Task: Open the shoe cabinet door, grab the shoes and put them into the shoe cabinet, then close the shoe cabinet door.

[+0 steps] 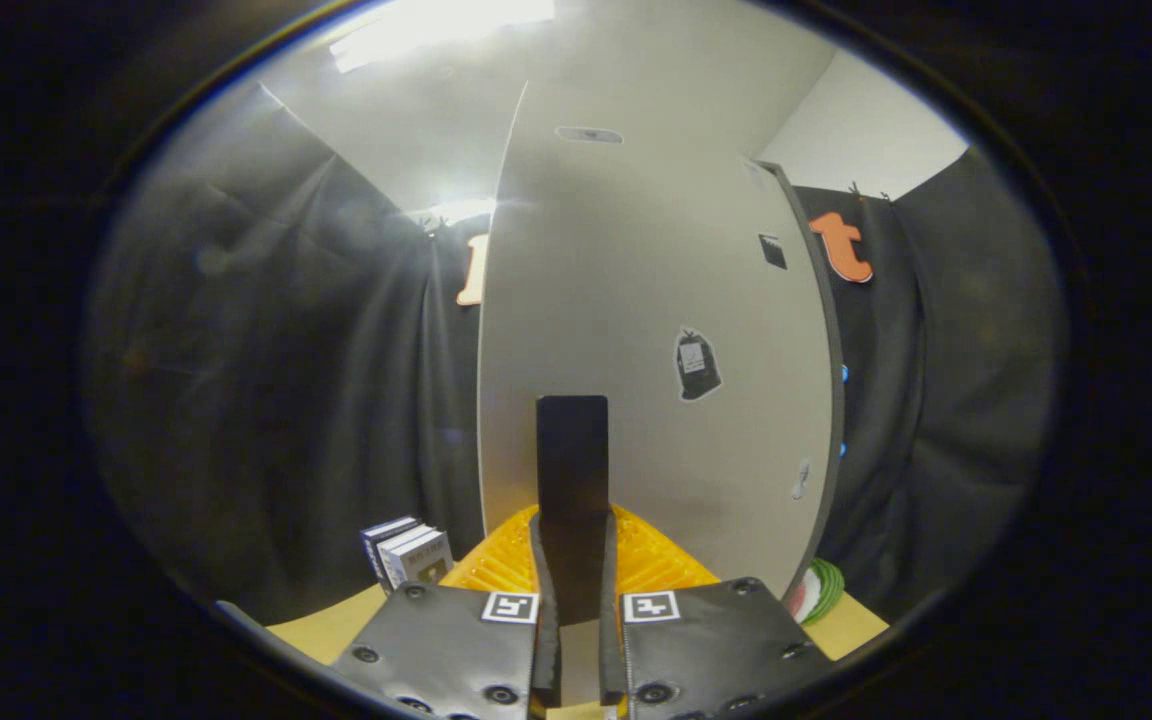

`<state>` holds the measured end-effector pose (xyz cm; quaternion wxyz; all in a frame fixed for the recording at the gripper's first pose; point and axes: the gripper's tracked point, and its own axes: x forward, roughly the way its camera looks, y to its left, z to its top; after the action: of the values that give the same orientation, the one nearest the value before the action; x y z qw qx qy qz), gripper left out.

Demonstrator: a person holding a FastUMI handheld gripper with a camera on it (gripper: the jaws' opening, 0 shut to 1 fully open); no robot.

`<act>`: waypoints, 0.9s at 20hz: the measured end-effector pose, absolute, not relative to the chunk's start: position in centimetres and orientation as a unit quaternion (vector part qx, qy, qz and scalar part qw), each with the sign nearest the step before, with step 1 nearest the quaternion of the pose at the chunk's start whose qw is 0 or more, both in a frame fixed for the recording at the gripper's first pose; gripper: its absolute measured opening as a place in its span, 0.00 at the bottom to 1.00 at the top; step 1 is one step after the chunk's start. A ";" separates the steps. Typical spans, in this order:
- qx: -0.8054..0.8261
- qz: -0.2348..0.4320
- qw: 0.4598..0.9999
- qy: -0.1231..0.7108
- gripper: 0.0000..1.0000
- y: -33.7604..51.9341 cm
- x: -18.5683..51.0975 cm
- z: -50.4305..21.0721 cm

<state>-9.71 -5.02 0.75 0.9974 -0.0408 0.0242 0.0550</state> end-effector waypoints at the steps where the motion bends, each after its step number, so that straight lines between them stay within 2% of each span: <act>1: -0.037 0.054 0.997 0.026 0.16 -5.7 -10.5 0.9; 8: -0.041 0.031 0.998 0.023 0.16 -10.8 -15.0 2.5; 18: -0.070 -0.050 0.996 0.017 0.10 -20.7 -20.3 4.1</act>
<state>-20.31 -20.69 4.12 0.9961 -0.0703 0.0170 -0.0498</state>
